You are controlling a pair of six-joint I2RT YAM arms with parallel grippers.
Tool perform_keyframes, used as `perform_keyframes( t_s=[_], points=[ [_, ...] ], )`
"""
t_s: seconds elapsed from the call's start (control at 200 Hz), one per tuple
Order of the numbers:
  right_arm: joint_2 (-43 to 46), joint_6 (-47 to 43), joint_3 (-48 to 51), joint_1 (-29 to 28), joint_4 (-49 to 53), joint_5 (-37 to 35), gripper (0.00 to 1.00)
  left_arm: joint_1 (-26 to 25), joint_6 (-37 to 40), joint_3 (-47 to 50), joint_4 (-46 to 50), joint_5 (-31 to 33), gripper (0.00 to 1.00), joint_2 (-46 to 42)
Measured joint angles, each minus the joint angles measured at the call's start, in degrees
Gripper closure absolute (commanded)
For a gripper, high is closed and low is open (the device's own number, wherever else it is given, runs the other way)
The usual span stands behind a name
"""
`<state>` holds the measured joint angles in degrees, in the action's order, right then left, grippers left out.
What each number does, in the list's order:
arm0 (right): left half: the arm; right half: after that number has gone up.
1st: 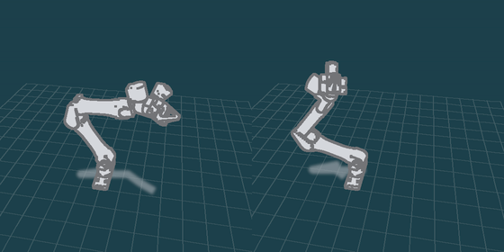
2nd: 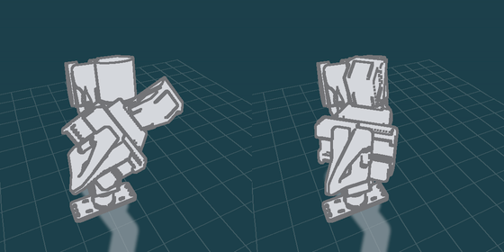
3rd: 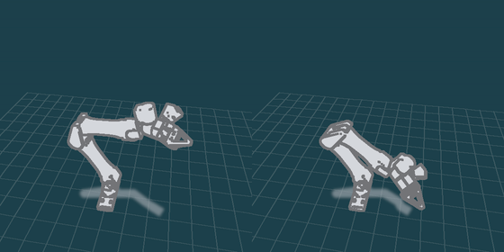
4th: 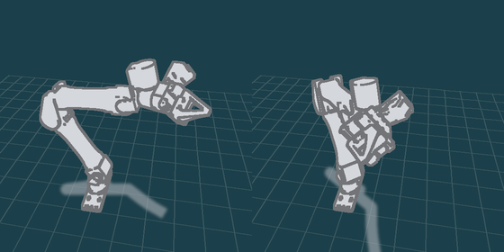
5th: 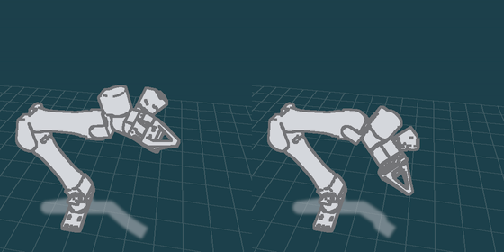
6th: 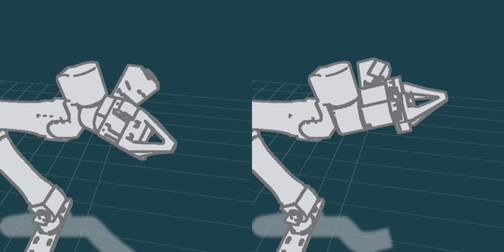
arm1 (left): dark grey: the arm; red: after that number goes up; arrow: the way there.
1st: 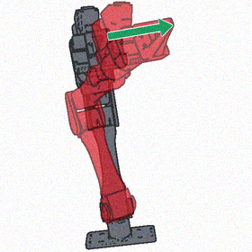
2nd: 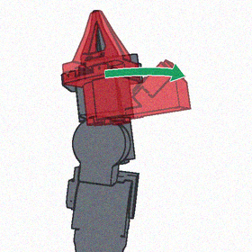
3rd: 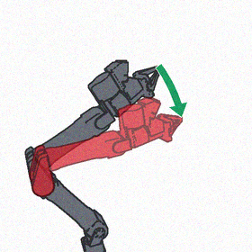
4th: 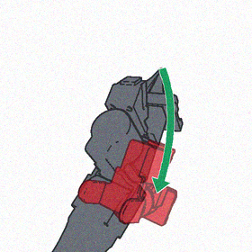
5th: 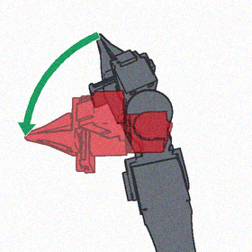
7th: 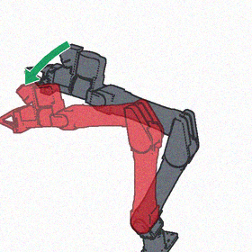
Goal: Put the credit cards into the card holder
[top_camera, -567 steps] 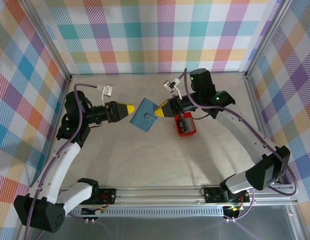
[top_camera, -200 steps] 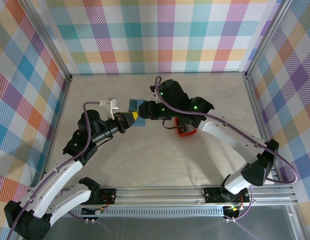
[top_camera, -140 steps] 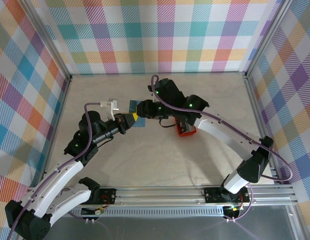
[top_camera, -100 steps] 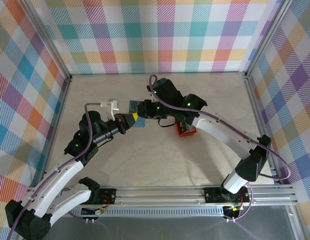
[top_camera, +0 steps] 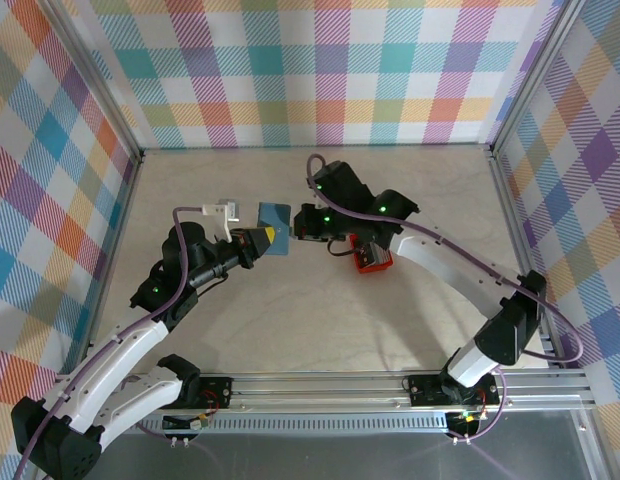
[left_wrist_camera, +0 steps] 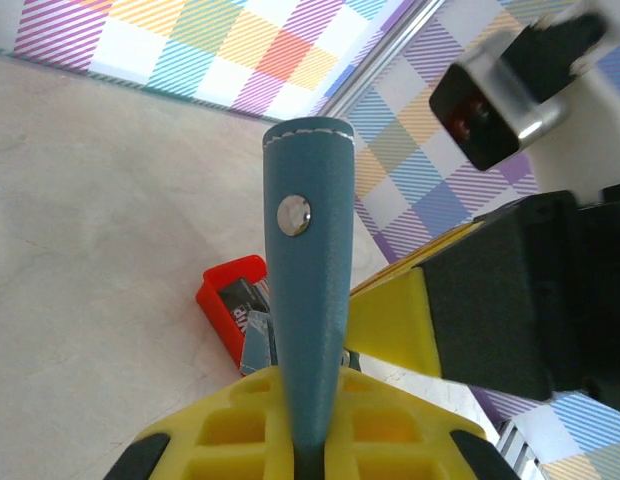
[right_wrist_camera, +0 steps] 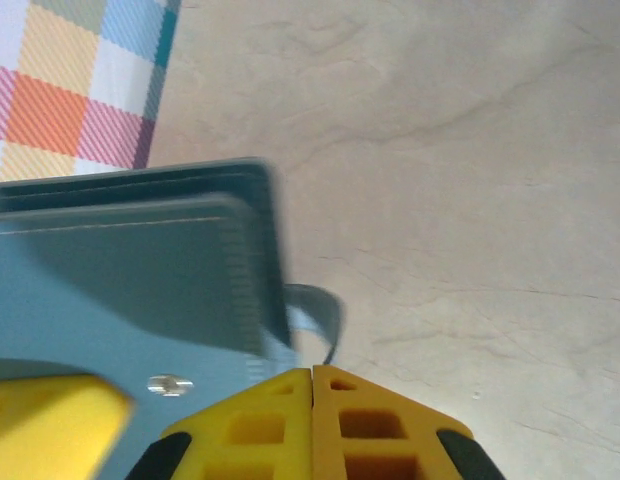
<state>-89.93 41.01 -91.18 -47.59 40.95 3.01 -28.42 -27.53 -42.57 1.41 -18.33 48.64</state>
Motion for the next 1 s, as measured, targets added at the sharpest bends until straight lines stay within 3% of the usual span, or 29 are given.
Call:
perform_keyframes(
  t_s=[0.13, 0.19, 0.28, 0.525, 0.585, 0.705, 0.855, 1.0],
  points=[
    [2.2, -1.6, 4.2, 3.0, -0.4, 2.2, 1.00, 0.0, 0.0, 0.0, -0.1, -0.1, 1.00, 0.8],
    [3.0, -2.4, 5.6, 3.4, -1.3, 3.3, 0.85, 0.0, 0.0, 0.0, -0.1, -0.2, 1.00, 1.3],
    [4.1, -3.7, 7.5, 4.0, -2.2, 4.8, 0.71, 0.0, 0.0, 0.0, -0.1, -0.6, 1.00, 1.8],
    [5.1, -5.8, 10.6, 5.8, -5.6, 11.0, 0.55, 0.0, 0.0, 0.0, -1.4, -2.3, 1.00, 2.6],
    [5.1, -6.0, 11.2, 6.1, -6.8, 12.5, 0.56, -0.1, 0.0, 0.0, -1.6, -2.7, 1.00, 2.7],
    [5.1, -6.8, 12.1, 6.2, -8.5, 14.7, 0.67, 0.0, 0.0, 0.0, -1.8, -3.3, 1.00, 3.0],
    [5.1, -7.5, 14.0, 7.1, -11.0, 17.9, 1.00, -0.1, -0.3, 0.2, -2.2, -3.6, 1.00, 3.4],
    [5.1, -8.1, 16.3, 8.5, -12.2, 19.2, 1.00, -0.1, -1.6, 2.0, -3.9, -3.5, 1.00, 4.2]
  ],
)
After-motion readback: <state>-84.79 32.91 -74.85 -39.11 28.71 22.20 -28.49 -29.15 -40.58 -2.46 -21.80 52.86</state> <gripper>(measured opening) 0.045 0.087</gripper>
